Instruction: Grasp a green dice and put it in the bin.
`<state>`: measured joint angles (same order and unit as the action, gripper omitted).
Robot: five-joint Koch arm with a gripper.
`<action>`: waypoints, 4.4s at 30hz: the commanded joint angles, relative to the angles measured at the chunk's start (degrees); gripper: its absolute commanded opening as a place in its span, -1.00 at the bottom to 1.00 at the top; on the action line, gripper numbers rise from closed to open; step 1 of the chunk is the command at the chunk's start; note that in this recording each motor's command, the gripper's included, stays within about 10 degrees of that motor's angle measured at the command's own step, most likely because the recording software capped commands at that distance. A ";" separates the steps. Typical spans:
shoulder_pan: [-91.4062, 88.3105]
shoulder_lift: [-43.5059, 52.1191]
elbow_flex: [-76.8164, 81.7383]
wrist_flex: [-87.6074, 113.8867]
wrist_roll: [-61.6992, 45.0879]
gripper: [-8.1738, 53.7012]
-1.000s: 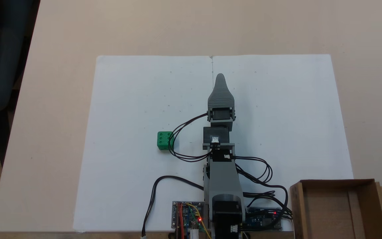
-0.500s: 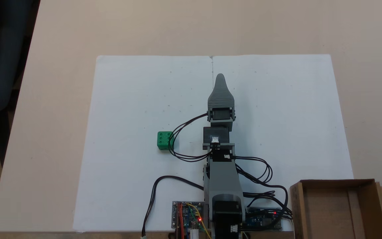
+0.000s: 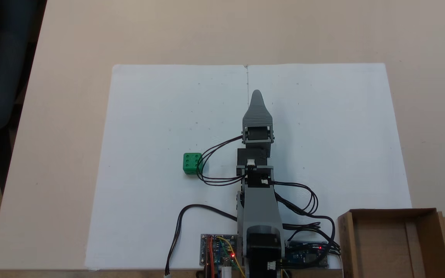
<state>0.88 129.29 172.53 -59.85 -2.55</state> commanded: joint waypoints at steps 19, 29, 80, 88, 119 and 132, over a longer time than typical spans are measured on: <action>-5.89 6.06 -41.57 75.65 7.91 0.65; -20.13 4.83 -52.03 107.12 19.95 0.67; -43.95 -15.73 -63.28 124.89 52.12 0.69; -48.16 -19.42 -63.19 118.65 54.14 0.68; -57.48 -34.45 -60.47 108.72 63.46 0.63; -58.18 -37.62 -59.41 108.37 69.17 0.63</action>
<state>-56.51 90.62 113.91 49.48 60.21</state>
